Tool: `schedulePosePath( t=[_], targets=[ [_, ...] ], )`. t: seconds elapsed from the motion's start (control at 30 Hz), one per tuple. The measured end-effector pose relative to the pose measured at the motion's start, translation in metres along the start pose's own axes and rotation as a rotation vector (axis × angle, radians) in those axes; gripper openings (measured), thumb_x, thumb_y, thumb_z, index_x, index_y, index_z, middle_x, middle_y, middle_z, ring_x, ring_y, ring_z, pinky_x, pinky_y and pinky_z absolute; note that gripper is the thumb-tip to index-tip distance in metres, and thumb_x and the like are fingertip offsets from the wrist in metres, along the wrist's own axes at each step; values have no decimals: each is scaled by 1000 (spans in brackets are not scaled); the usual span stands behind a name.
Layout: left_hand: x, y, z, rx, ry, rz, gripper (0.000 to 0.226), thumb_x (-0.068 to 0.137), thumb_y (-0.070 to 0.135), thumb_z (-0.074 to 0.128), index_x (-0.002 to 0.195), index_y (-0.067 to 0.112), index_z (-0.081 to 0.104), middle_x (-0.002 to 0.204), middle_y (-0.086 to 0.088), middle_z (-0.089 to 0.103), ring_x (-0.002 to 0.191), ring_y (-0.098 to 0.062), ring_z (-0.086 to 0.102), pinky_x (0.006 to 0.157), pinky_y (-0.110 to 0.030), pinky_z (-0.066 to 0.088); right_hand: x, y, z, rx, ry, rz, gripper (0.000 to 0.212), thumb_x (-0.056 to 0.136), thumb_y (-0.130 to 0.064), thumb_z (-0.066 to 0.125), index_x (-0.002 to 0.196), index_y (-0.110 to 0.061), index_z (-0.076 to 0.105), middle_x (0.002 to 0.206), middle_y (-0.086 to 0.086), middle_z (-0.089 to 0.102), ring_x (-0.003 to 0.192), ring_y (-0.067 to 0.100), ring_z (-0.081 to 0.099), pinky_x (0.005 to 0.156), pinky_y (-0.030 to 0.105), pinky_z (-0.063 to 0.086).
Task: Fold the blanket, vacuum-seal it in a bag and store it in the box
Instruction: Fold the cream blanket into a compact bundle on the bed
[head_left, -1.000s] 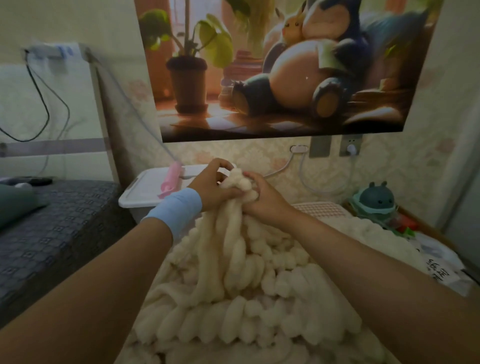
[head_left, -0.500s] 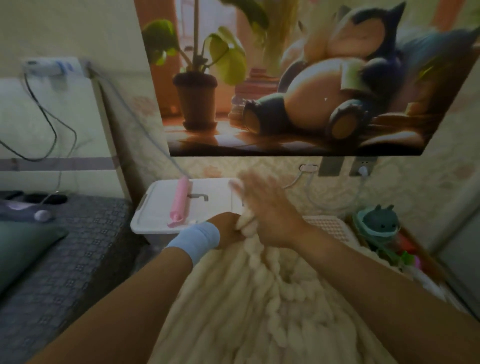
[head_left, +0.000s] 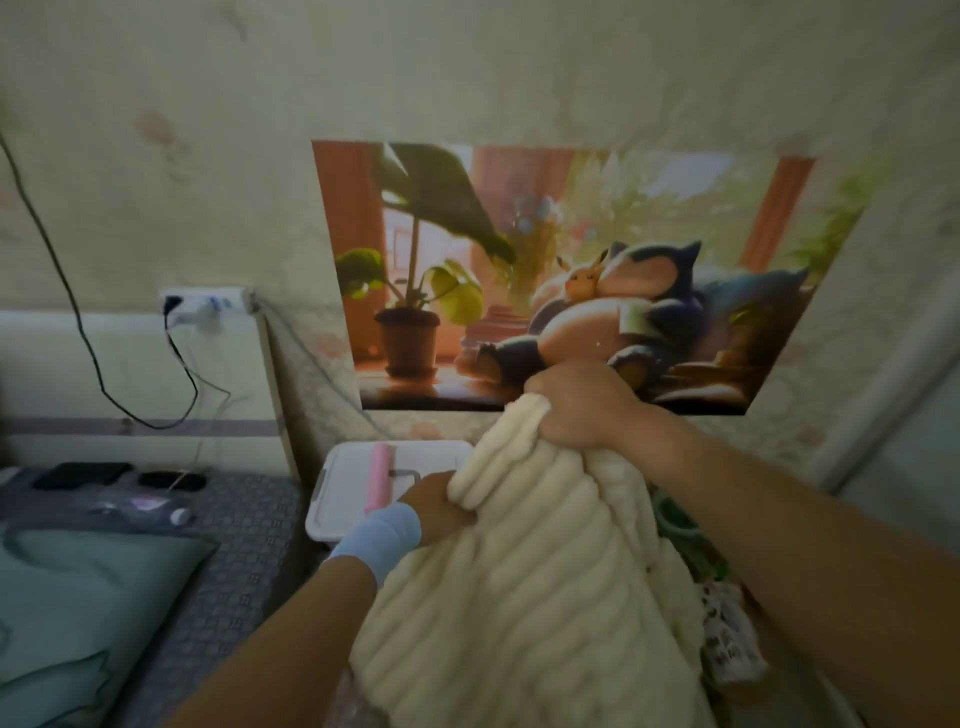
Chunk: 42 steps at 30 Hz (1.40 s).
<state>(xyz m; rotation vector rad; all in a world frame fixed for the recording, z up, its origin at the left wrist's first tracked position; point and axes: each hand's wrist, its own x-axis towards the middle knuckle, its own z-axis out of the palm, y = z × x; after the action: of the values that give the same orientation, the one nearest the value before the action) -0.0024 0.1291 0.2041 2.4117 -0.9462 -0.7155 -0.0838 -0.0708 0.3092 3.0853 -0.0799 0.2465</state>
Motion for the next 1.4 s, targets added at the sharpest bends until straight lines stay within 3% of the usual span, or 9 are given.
schedulePosePath(
  t=[0.23, 0.37, 0.47, 0.57, 0.73, 0.97, 1.17, 1.27, 1.4],
  targets=[
    [-40, 114, -138, 208, 146, 306, 40, 94, 21, 57, 132, 12, 49, 128, -7, 56, 118, -25, 53, 100, -32, 38, -4, 25, -114, -300, -125, 211, 44, 70, -54, 50, 111, -41, 58, 110, -11, 60, 103, 21, 59, 90, 38, 43],
    [-59, 160, -166, 264, 233, 388, 34, 90, 16, 61, 119, 14, 45, 108, -4, 55, 94, -22, 50, 80, -29, 38, -29, -28, -139, 213, -232, 115, 89, 78, -29, 64, 153, -30, 16, 123, 1, 59, 111, 21, 53, 101, 38, 37],
    [-76, 160, -172, 174, 275, 434, 44, 80, 18, 73, 103, 20, 36, 85, 5, 50, 75, -19, 48, 69, -30, 37, -30, -26, -140, 176, -232, 161, 37, 89, -32, 58, 124, -19, 54, 119, 4, 64, 111, 27, 59, 94, 37, 46],
    [-89, 130, -178, 166, 195, 381, 63, 68, 32, 85, 109, 19, 38, 91, 10, 51, 78, -13, 47, 76, -31, 42, -28, -21, -158, 139, -31, 113, 32, 85, -34, 46, 101, -21, 70, 103, 3, 67, 94, 25, 63, 62, 31, 40],
    [-70, 46, -148, 447, 22, 74, 55, 77, 50, 70, 127, 30, 56, 129, 5, 58, 115, -19, 55, 104, -34, 41, -23, -41, -183, 204, 213, 134, 18, 82, -14, 50, 80, -11, 68, 88, 5, 65, 82, 23, 59, 57, 32, 41],
    [-71, 63, -126, -137, 189, 242, 55, 82, 38, 67, 130, 22, 44, 119, 4, 57, 107, -18, 54, 97, -33, 43, -17, -50, -201, 517, 330, 134, 30, 71, -10, 44, 48, -29, 46, 53, -15, 51, 55, -1, 47, 55, 24, 33],
    [-71, 76, -141, -90, 354, 266, 39, 93, 13, 46, 132, 17, 47, 118, -8, 59, 108, -26, 55, 91, -30, 41, -25, -34, -208, 440, 322, 271, 24, 74, -24, 45, 69, -9, 63, 74, 7, 65, 76, 31, 61, 62, 34, 40],
    [-75, 85, -188, 94, 525, 298, 32, 96, 14, 42, 128, 17, 45, 117, -14, 60, 100, -31, 57, 88, -36, 45, -45, -10, -214, 51, 93, 470, 32, 78, -22, 55, 106, -25, 71, 107, -1, 68, 99, 24, 63, 77, 31, 47],
    [-94, 146, -233, 306, 434, 498, 37, 100, 27, 42, 136, 20, 48, 131, -13, 57, 117, -32, 54, 99, -37, 41, -45, -4, -196, -148, -170, 600, 40, 92, -19, 58, 132, -16, 56, 130, 5, 61, 115, 26, 60, 94, 39, 49]
  ],
)
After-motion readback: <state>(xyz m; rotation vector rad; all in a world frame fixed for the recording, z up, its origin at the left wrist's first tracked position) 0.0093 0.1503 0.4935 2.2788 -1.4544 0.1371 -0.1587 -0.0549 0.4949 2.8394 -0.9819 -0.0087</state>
